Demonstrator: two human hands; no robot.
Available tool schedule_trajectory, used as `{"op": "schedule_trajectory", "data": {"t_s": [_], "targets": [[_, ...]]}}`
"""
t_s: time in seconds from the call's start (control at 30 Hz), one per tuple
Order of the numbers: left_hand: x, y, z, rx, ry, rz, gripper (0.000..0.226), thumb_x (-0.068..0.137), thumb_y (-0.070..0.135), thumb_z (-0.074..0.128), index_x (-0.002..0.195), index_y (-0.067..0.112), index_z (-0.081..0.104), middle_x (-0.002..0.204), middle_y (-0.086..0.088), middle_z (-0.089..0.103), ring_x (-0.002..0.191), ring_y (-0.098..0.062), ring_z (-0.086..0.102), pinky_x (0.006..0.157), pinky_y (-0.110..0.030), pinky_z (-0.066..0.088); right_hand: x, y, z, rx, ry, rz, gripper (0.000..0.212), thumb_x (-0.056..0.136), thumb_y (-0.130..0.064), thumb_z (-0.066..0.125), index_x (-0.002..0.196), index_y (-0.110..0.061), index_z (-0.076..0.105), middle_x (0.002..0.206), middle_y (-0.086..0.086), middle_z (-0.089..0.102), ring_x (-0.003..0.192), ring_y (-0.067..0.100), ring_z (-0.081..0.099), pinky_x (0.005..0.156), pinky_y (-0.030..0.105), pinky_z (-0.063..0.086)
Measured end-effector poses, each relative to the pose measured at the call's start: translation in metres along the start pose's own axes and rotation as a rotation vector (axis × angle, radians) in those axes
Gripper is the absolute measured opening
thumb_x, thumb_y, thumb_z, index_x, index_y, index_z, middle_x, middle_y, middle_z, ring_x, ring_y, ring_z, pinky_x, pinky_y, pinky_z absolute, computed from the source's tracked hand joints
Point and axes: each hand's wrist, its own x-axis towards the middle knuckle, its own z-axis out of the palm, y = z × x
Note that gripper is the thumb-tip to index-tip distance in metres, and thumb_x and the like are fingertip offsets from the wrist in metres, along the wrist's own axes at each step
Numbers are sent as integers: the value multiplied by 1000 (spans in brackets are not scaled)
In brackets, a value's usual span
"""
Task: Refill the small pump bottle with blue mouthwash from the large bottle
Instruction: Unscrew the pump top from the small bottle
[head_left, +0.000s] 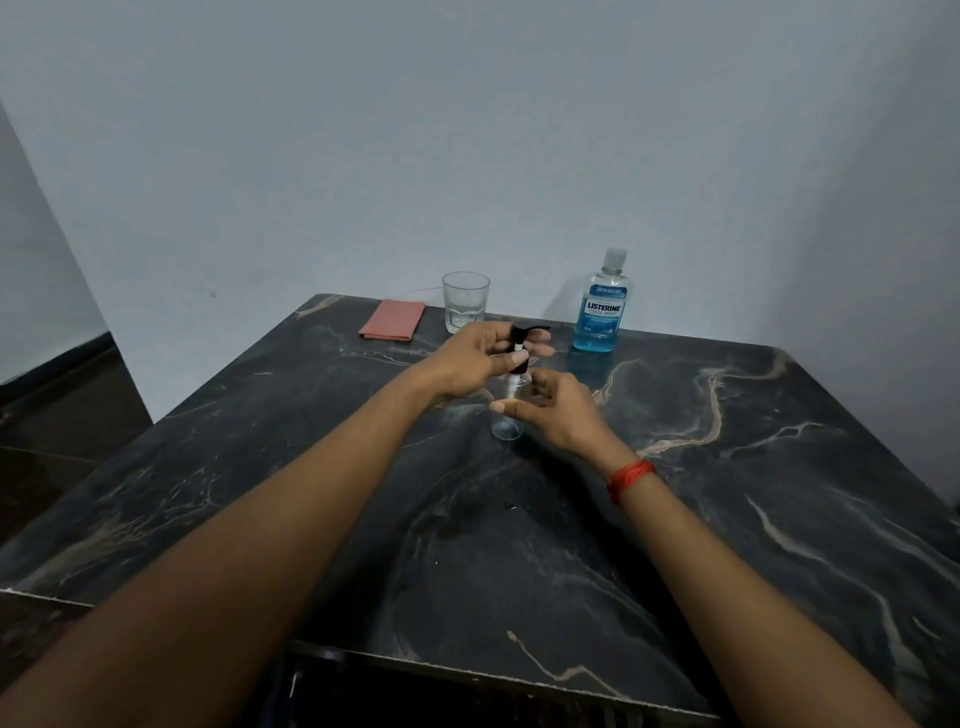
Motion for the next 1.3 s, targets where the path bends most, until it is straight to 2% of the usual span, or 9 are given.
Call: {"op": "schedule_trajectory", "data": {"t_s": [0.23, 0.37, 0.5, 0.7, 0.83, 0.93, 1.07, 1.2, 1.3], "targets": [[3, 1, 0, 76, 83, 47, 35, 95, -7, 60, 130, -1, 62, 116, -12, 74, 105, -5, 69, 87, -18, 55, -1, -1, 0, -20, -5, 1, 42, 75, -44, 82, 104, -17, 68, 99, -6, 74, 93, 7, 70, 83, 26, 57], [2, -4, 2, 89, 158, 58, 30, 92, -5, 66, 122, 0, 67, 105, -11, 76, 94, -1, 73, 83, -18, 56, -4, -3, 1, -3, 0, -5, 35, 75, -43, 82, 102, -28, 66, 92, -18, 71, 87, -7, 66, 76, 14, 52], [0, -5, 3, 88, 245, 23, 27, 87, 0, 75, 113, 5, 72, 105, -9, 78, 97, -10, 75, 94, -33, 59, -3, -1, 3, -18, 19, -2, 44, 74, -46, 83, 106, -20, 68, 99, -8, 73, 94, 7, 69, 84, 25, 56], [-5, -3, 21, 256, 497, -32, 38, 70, 32, 91, 103, 17, 78, 100, 5, 79, 100, -10, 73, 104, -49, 49, -3, 0, 8, -77, 98, -18, 48, 71, -48, 84, 101, -15, 68, 95, 1, 75, 91, 15, 71, 82, 32, 60], [-10, -5, 28, 436, 670, -60, 61, 60, 58, 88, 109, 26, 72, 91, 12, 70, 101, -15, 66, 98, -50, 45, -1, 0, 9, -115, 96, -13, 51, 73, -46, 84, 110, -15, 70, 100, -1, 73, 93, 11, 68, 81, 27, 57], [-10, -8, 27, 383, 574, -66, 68, 66, 54, 88, 122, 24, 64, 104, 6, 65, 113, -21, 59, 100, -49, 48, 0, 1, 9, -130, 91, -8, 43, 77, -39, 83, 110, -16, 71, 101, -2, 74, 96, 12, 69, 80, 25, 55], [-7, -9, 23, 233, 395, -90, 64, 85, 42, 78, 140, 17, 56, 136, 1, 62, 131, -18, 53, 111, -42, 43, 0, -1, 8, -116, 81, -13, 55, 75, -44, 83, 120, -17, 68, 108, -3, 72, 94, 6, 64, 78, 20, 49], [-10, -9, 21, 62, 258, -48, 47, 94, 17, 70, 139, 10, 58, 133, -3, 67, 131, -15, 57, 114, -40, 43, -1, -1, 8, -114, 82, -13, 52, 73, -45, 84, 113, -16, 69, 102, -4, 73, 90, 5, 65, 71, 12, 48], [-13, -12, 16, 51, 232, -37, 46, 93, 10, 71, 138, 10, 59, 127, -3, 71, 125, -12, 61, 110, -36, 48, 0, 0, 8, -108, 83, -12, 48, 73, -45, 84, 109, -16, 70, 100, -5, 73, 91, 7, 67, 78, 22, 55]]}}
